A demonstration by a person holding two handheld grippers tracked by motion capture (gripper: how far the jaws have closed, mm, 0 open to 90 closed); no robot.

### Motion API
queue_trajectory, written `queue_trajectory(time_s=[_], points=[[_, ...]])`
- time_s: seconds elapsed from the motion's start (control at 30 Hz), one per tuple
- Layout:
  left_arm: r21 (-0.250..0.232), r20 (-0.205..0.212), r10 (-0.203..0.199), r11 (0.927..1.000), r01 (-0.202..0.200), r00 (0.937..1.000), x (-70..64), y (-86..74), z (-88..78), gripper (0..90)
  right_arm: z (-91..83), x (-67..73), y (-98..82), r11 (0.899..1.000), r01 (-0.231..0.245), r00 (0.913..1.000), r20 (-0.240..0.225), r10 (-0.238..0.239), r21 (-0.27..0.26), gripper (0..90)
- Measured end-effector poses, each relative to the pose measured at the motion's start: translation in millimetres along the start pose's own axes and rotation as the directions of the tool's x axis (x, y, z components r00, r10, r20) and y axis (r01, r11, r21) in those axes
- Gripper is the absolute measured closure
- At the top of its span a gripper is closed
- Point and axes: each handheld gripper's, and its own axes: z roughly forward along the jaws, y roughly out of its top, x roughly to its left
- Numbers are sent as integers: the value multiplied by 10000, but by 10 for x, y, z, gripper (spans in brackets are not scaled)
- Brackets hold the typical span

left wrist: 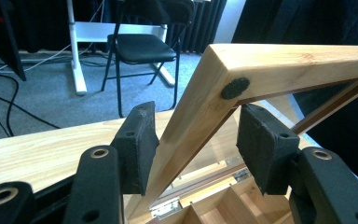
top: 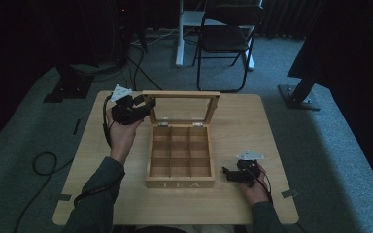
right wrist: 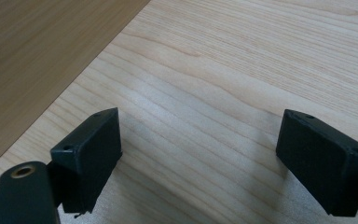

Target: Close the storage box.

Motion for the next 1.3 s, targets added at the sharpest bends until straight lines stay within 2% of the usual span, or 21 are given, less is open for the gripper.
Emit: queue_trajectory(time_s=[0.37, 0.67, 1.17, 1.3], points=[[-100, 64, -227, 9997, 228, 9997, 20, -100, -123, 442, 0, 0, 0, 10000, 0, 10000, 2, 0, 0, 136], [-199, 185, -373, 9991, 377, 9991, -12, -202, -190, 426, 0, 1, 0, 10000, -6, 10000, 3, 6, 3, 135], [-214, 32, -279, 9994, 279, 9996, -63, -284, -256, 402, 0, 1, 0, 10000, -10, 10000, 7, 10, 2, 136], [-196, 30, -362, 9992, 363, 9993, -74, -301, -269, 401, 0, 1, 0, 10000, -9, 10000, 8, 9, 2, 135]])
